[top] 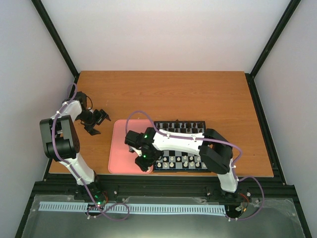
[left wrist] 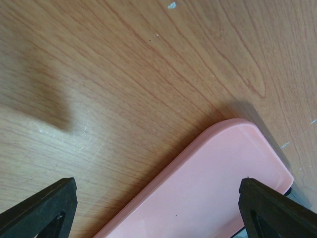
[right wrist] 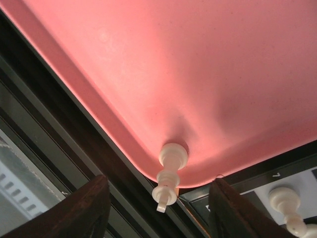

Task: Set up the chess pieces on the board
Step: Pick up the chess piece from the storage box, then place the chess piece on the chessboard.

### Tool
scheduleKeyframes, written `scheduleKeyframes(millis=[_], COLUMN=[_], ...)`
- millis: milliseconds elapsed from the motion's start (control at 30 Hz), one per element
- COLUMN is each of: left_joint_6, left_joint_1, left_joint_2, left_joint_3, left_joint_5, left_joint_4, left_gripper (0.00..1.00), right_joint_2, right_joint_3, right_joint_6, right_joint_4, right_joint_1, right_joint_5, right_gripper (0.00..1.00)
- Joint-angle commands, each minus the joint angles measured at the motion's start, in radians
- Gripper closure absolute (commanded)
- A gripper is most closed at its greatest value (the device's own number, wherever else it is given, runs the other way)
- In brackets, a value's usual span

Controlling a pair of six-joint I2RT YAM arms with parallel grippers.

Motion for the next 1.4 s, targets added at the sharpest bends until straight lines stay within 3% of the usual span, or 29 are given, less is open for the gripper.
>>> scheduleKeyframes(millis=[0, 300, 433, 567, 933, 1200, 1367], left_joint_6=[0.010, 0.013, 0.013, 0.013, 0.014, 0.013, 0.013], left_joint_1=[-0.001, -0.001, -0.001, -0.001, -0.001, -0.001, -0.001], left_joint_2=[-0.014, -0.013, -0.010, -0.006, -0.015, -0.013, -0.009], left_joint_3=[0.004, 0.004, 0.006, 0.006, 0.004, 0.004, 0.002], left_joint_5=[0.006, 0.003, 0.003, 0.005, 0.000, 0.003, 0.001], left_joint_4=[0.000, 0.001, 0.001, 0.001, 0.001, 0.003, 0.005], left_gripper=[0.00, 0.00, 0.00, 0.00, 0.00, 0.00, 0.00], right_joint_2=[0.026, 0.050, 0.059, 0.058, -0.092, -0.345, -0.444], right_joint_3=[0.018, 0.016, 0.023, 0.029, 0.121, -0.177, -0.276], right_joint_6=[0.006, -0.004, -0.009, -0.014, 0.016, 0.090, 0.108], right_joint_4=[-0.015, -0.009, -0.015, -0.023, -0.161, -0.186, -0.173], right_joint_1=[0.002, 0.000, 0.001, 0.001, -0.034, -0.128, -0.171], right_joint_5=[0.000, -0.010, -0.010, -0.013, 0.140, 0.130, 0.104], right_gripper=[0.51, 0.63, 0.86, 0.97, 0.97, 0.97, 0.97])
